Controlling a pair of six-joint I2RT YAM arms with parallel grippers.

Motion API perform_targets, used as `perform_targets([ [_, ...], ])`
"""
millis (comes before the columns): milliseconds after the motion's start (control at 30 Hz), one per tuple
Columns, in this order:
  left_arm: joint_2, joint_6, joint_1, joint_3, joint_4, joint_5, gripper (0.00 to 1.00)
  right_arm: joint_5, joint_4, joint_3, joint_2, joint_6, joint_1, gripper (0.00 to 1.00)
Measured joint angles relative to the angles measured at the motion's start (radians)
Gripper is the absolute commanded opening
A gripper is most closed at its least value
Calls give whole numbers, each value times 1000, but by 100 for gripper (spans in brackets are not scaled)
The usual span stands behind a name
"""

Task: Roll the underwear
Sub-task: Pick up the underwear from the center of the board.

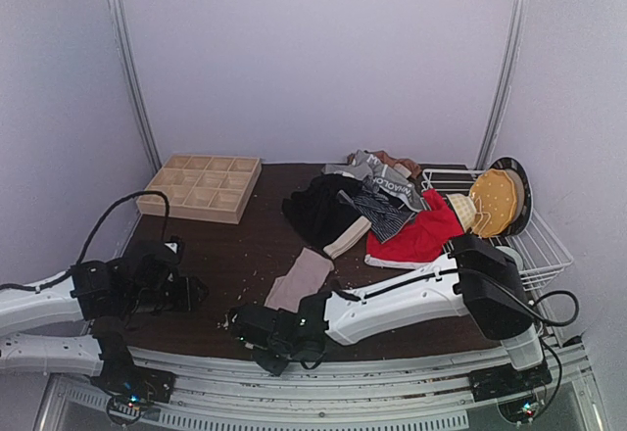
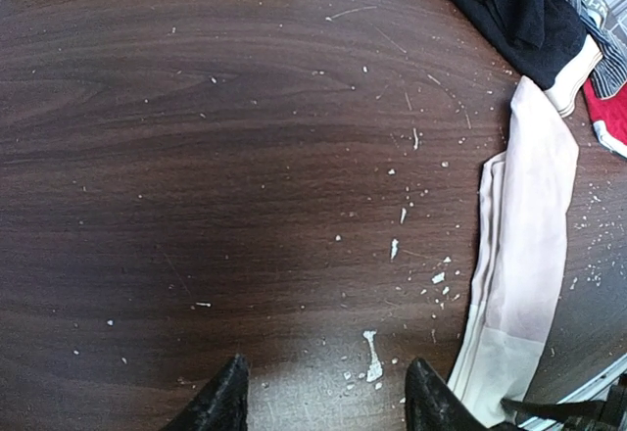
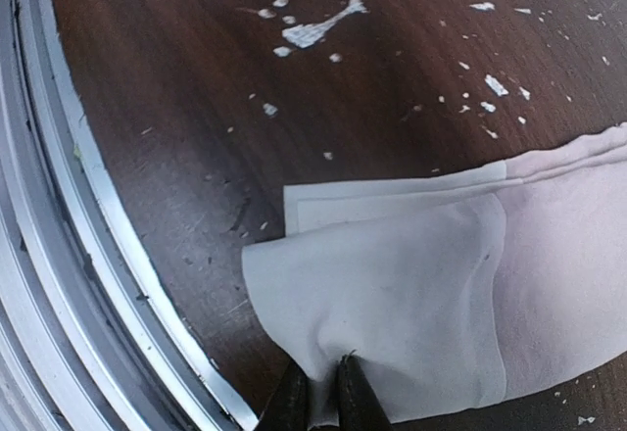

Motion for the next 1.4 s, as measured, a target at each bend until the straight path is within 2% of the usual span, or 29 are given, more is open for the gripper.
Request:
perform_targets([
  [133, 1, -1, 0, -5, 3, 1, 52, -17, 34, -21, -10, 22, -23, 1],
  [233, 3, -4, 0, -8, 9, 3, 52, -26, 44, -26, -12, 33, -33, 0],
  [300, 8, -4, 0, -9, 16, 6, 52, -31, 47, -27, -12, 39, -35, 7],
  [400, 16, -6, 0, -12, 27, 14, 52, -39, 51, -28, -13, 41, -36, 24],
  [500, 20, -8, 0, -20, 32, 19, 52, -47, 64, -39, -20, 41, -36, 32],
  [967, 19, -25, 0, -30, 47, 27, 52, -14, 32, -4, -28, 18, -34, 42],
  [1400, 17, -32, 0, -41, 47, 27, 52, 19, -19, 106, 61, -13, -34, 44],
])
